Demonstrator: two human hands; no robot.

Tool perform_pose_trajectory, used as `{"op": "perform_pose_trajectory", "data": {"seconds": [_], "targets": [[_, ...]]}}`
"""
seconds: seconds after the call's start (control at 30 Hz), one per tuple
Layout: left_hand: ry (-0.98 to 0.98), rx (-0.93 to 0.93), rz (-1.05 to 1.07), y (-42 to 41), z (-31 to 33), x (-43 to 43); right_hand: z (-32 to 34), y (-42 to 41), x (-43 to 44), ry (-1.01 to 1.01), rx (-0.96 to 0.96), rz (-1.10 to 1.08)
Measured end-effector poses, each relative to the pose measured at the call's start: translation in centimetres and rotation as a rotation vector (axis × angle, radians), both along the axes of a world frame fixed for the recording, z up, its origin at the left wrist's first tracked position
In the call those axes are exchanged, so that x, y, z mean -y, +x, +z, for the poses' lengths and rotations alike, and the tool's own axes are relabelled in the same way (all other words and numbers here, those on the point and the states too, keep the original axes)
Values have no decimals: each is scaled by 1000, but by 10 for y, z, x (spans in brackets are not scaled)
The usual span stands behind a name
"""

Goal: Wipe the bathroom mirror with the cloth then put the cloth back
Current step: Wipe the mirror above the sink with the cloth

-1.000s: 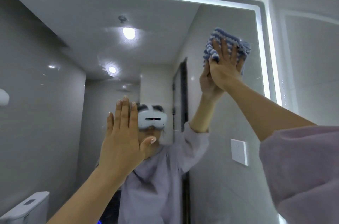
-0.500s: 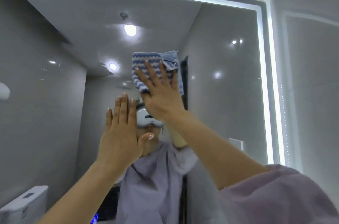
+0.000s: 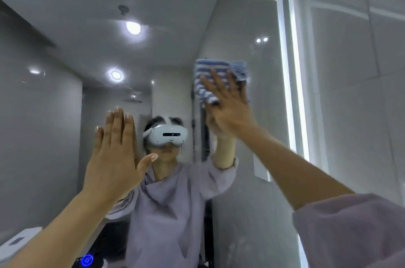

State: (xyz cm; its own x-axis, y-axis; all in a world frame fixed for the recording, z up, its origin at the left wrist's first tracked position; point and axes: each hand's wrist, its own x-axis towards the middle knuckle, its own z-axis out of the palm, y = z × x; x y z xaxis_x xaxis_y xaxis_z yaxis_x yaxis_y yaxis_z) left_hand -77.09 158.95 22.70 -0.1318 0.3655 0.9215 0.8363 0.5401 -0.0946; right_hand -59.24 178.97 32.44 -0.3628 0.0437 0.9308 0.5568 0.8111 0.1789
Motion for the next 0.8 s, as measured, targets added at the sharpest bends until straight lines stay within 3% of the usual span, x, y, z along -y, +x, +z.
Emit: {"op": "perform_pose_trajectory", "data": {"seconds": [0.27,0.57,0.67,0.8], "targets": [[4,8,0,0,-1,0,4,69,-72,-314,-295,-139],[8,30,-50,3,-1,0,-10,47,-33,-563,-415,-50],[13,23,-46,3,0,-1,-28,28,-7,-424,-328,20],[8,41,-41,5,0,0,-69,-17,34,-71,26,12]]}}
